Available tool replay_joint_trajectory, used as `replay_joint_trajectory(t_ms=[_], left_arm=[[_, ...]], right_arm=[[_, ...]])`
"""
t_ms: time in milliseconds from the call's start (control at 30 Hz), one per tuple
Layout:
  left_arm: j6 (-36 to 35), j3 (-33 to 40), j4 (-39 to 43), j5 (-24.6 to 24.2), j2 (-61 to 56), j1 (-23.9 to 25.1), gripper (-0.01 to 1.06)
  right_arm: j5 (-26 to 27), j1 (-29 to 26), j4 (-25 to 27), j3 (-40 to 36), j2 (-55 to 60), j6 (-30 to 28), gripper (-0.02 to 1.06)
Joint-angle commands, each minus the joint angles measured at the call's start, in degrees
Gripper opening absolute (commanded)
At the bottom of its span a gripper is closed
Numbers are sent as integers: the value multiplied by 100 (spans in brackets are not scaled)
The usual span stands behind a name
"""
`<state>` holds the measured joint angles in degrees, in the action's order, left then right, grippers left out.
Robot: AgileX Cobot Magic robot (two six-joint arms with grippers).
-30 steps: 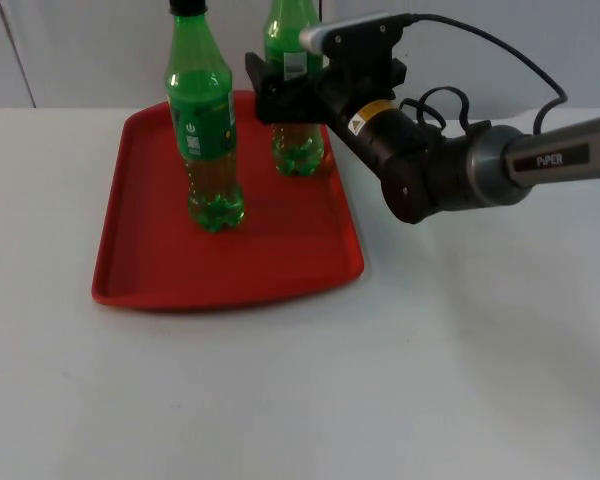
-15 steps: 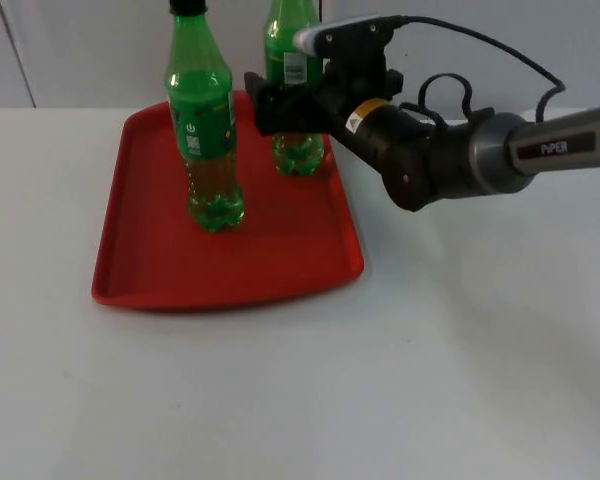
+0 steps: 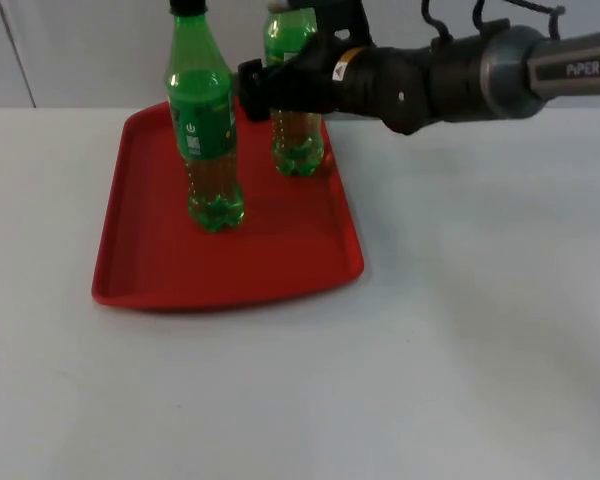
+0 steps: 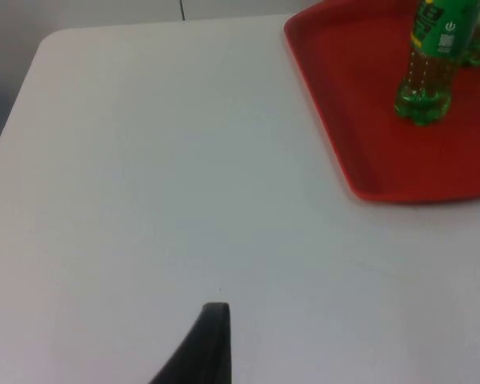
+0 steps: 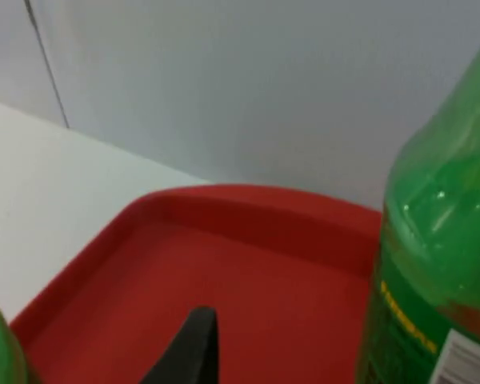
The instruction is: Place the bottle upright on the tray.
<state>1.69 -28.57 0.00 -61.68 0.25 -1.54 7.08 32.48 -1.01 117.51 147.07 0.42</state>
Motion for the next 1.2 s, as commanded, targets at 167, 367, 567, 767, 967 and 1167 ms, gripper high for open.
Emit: replay_joint_trajectory(t_ms=[167, 367, 567, 767, 967, 1167], left_arm=[[4, 27, -42, 11, -25, 29, 105], [4, 27, -31, 11, -25, 31, 105], [4, 27, -31, 11, -25, 31, 105], [4, 27, -31, 11, -25, 31, 105], [4, 27, -31, 11, -25, 31, 105], [4, 27, -31, 11, -25, 31, 105]], right_arm=[[-1390, 20, -15, 9, -550, 26, 105], [-2484, 20, -37, 9, -809, 26, 105], [-3555, 20, -63, -5, -1110, -2, 105], [-4291, 20, -105, -5, -1464, -2, 105], [-4840, 20, -188, -69, -1744, -2, 105], [-4412, 20, -188, -1029, -2415, 21, 105]])
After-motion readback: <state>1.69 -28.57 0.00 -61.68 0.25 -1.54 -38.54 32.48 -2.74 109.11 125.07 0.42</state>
